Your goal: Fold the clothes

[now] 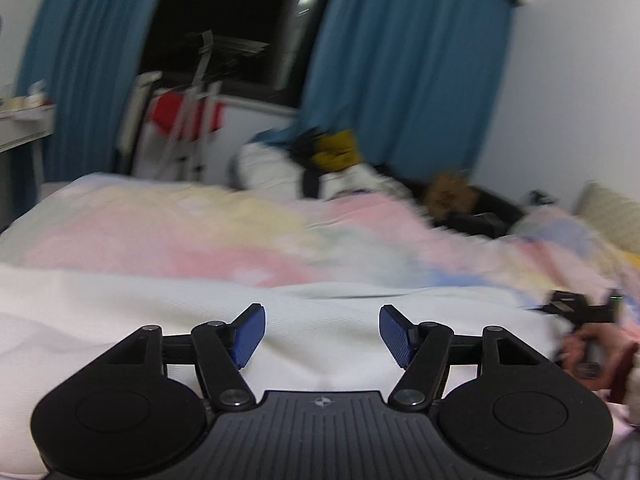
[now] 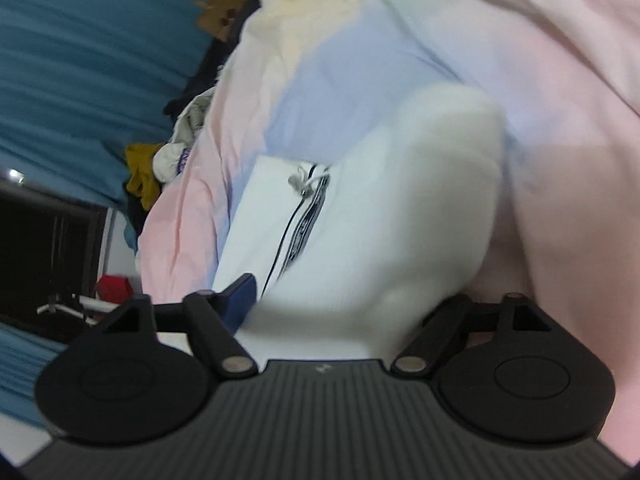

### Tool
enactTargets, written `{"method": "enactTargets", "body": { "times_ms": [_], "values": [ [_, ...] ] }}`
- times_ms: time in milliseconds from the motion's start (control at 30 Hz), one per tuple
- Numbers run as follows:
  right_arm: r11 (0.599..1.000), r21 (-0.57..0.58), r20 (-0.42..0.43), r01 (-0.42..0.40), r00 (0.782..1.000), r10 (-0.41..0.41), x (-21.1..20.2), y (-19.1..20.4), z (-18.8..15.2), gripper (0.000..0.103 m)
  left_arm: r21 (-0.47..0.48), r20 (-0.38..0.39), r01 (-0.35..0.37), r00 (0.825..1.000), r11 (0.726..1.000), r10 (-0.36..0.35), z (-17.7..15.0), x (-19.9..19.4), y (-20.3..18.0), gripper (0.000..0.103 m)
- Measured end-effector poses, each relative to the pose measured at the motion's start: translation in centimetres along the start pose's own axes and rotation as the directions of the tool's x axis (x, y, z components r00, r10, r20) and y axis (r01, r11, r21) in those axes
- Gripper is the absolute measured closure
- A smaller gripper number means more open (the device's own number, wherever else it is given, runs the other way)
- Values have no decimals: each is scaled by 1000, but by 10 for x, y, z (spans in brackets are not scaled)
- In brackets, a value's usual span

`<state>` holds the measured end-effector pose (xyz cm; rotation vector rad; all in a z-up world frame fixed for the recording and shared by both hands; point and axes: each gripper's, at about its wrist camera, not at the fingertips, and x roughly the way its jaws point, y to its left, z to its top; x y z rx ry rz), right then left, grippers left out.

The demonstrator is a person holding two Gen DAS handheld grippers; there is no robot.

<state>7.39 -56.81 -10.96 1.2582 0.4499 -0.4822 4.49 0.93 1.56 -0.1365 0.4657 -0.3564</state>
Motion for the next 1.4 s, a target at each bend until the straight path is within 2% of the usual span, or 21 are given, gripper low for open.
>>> {"method": "enactTargets", "body": {
  "times_ms": [33, 67, 100, 133, 233, 367, 433, 533, 567, 667, 767, 867, 933, 1000, 1100, 1133, 1167, 1233, 1267, 1367, 1400],
  "values": [
    [1000, -5, 8, -5, 1000, 5, 3, -2, 3, 45, -5, -16, -34, 999, 999, 34, 0, 7, 4, 38],
    [1000, -9, 16, -10, 1000, 10, 6, -3, 5, 62, -11, -27, -57, 998, 998, 57, -1, 13, 8, 38],
    [1000, -19, 23, -14, 1000, 14, 8, -3, 7, 67, -16, -38, -78, 996, 997, 78, -2, 18, 12, 38],
    [999, -42, 27, -16, 999, 17, 8, 0, 8, 77, -17, -58, -103, 993, 994, 102, -3, 25, 15, 38],
    [984, -171, 80, -50, 995, 64, -10, 29, -4, 85, 2, -136, -161, 978, 987, 160, -9, 42, 25, 42],
    [928, -363, 155, -89, 976, 154, -42, 75, -25, 88, 27, -179, -185, 966, 982, 187, -13, 52, 30, 43],
    [885, -455, 184, -100, 962, 203, -58, 98, -35, 92, 1, -159, -168, 973, 986, 166, -10, 47, 34, 43],
    [804, -586, 217, -105, 935, 281, -81, 133, -51, 93, -63, -117, -142, 984, 988, 134, -1, 34, 44, 43],
    [768, -632, 223, -106, 924, 311, -91, 145, -59, 93, -76, -102, -147, 985, 986, 139, 2, 29, 47, 43],
    [626, -769, 193, -133, 885, 424, -124, 186, -110, 93, -136, -79, -165, 985, 977, 155, 15, 13, 52, 43],
    [436, -886, 106, -159, 845, 524, -151, 217, -176, 93, -211, -4, -150, 988, 966, 153, 27, -12, 66, 43],
    [230, -957, -17, -177, 825, 565, -162, 229, -252, 93, -291, 89, -138, 981, 947, 170, 35, -40, 84, 42],
    [105, -975, -104, -194, 824, 557, -159, 223, -299, 93, -347, 124, -126, 976, 929, 179, 37, -54, 98, 42],
    [-23, -975, -201, -220, 837, 509, -146, 205, -345, 93, -396, 139, -104, 975, 912, 172, 39, -63, 110, 42],
    [-200, -941, -330, -273, 873, 358, -115, 167, -406, 93, -437, 127, -71, 982, 897, 139, 39, -67, 123, 42],
    [-245, -927, -353, -286, 885, 304, -105, 155, -420, 93, -446, 120, -61, 985, 893, 127, 38, -67, 126, 42],
    [-284, -916, -361, -285, 894, 266, -97, 144, -430, 93, -448, 112, -60, 986, 892, 122, 37, -66, 127, 42],
    [-332, -906, -358, -264, 896, 264, -92, 129, -439, 93, -449, 96, -58, 989, 892, 113, 36, -62, 127, 42],
    [-334, -905, -362, -265, 891, 273, -93, 128, -438, 93, -449, 91, -55, 990, 892, 107, 36, -59, 128, 42],
    [-282, -909, -385, -307, 880, 280, -89, 134, -441, 92, -431, 84, -38, 993, 901, 82, 33, -50, 123, 42],
    [-278, -908, -388, -313, 879, 278, -88, 135, -444, 91, -415, 81, -38, 994, 909, 79, 31, -46, 119, 42]
  ]
}}
